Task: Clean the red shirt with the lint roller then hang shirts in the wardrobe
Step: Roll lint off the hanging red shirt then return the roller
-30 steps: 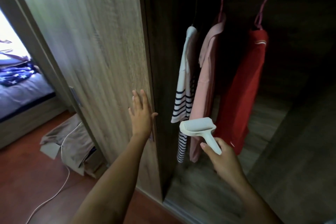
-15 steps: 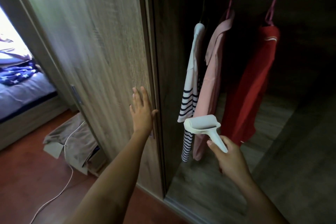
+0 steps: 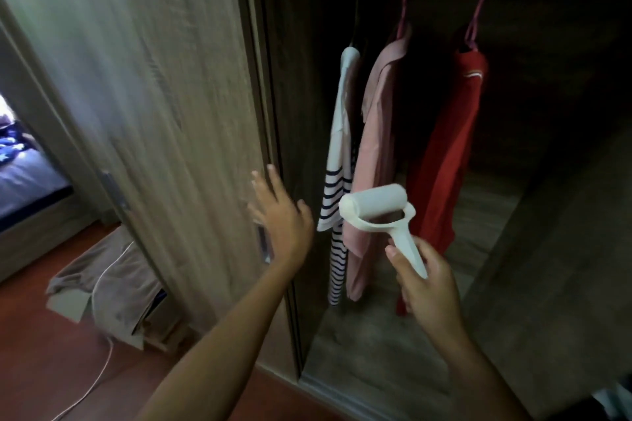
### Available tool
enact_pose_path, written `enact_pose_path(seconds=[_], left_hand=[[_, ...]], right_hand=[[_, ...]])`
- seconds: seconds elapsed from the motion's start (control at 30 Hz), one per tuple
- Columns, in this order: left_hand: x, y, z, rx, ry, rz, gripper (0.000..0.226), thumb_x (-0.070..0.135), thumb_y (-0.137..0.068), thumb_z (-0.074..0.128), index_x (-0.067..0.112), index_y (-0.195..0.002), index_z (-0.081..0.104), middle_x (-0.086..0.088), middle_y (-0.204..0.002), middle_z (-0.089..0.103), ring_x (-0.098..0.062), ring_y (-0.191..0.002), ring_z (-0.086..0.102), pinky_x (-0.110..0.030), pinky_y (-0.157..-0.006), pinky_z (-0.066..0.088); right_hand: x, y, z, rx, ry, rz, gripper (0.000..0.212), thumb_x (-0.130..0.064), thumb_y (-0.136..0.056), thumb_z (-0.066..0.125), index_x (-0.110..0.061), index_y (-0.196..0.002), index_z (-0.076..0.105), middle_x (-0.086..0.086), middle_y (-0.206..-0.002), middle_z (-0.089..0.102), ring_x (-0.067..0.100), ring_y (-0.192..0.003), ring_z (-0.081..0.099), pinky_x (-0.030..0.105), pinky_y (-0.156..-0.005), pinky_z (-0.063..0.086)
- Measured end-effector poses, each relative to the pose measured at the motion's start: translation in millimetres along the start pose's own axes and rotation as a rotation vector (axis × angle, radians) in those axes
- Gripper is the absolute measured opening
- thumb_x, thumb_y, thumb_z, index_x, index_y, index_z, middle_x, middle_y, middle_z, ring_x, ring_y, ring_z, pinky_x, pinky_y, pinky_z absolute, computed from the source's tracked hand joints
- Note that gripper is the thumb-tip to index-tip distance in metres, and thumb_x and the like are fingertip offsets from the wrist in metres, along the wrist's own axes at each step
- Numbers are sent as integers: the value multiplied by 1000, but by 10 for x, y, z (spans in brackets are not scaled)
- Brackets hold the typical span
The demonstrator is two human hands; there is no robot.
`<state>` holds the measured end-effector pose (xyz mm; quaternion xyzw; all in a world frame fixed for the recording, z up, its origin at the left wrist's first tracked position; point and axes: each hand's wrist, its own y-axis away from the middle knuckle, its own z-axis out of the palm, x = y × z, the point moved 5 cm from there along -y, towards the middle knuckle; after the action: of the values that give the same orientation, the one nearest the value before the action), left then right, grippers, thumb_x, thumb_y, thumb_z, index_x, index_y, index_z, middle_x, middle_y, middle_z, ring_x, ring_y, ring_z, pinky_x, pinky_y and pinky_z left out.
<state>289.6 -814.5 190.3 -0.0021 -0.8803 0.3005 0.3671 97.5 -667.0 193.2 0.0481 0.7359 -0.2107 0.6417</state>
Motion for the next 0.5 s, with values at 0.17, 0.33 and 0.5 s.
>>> enact_pose_path(seconds=[0.17, 0.33, 0.5], left_hand=[[1147, 398, 170, -26, 338, 469, 46, 17, -93, 52, 13, -138, 46, -7, -150, 37, -19, -143, 27, -52, -118, 16], [1621, 672, 575, -267, 372, 489, 51, 42, -90, 56, 18, -134, 48, 2, -132, 53, -12, -122, 49, -36, -102, 43], [1515, 778, 1004, -376, 202, 357, 31, 37, -91, 56, 15, -113, 54, -3, -106, 59, -23, -100, 59, -33, -82, 47]], right_hand=[[-212, -18, -443, 175, -113, 7, 11, -26, -90, 62, -21, -98, 66, -3, -54, 47, 8, -40, 39, 19, -36, 30], [-233, -108, -968, 264, -206, 76, 14, -26, -92, 60, -13, -92, 61, 3, -55, 35, 10, -37, 27, 16, -36, 19], [-166, -274, -1330, 263, -226, 111, 14, -30, -93, 59, -16, -88, 59, 3, -56, 32, 10, -38, 25, 18, -37, 17]])
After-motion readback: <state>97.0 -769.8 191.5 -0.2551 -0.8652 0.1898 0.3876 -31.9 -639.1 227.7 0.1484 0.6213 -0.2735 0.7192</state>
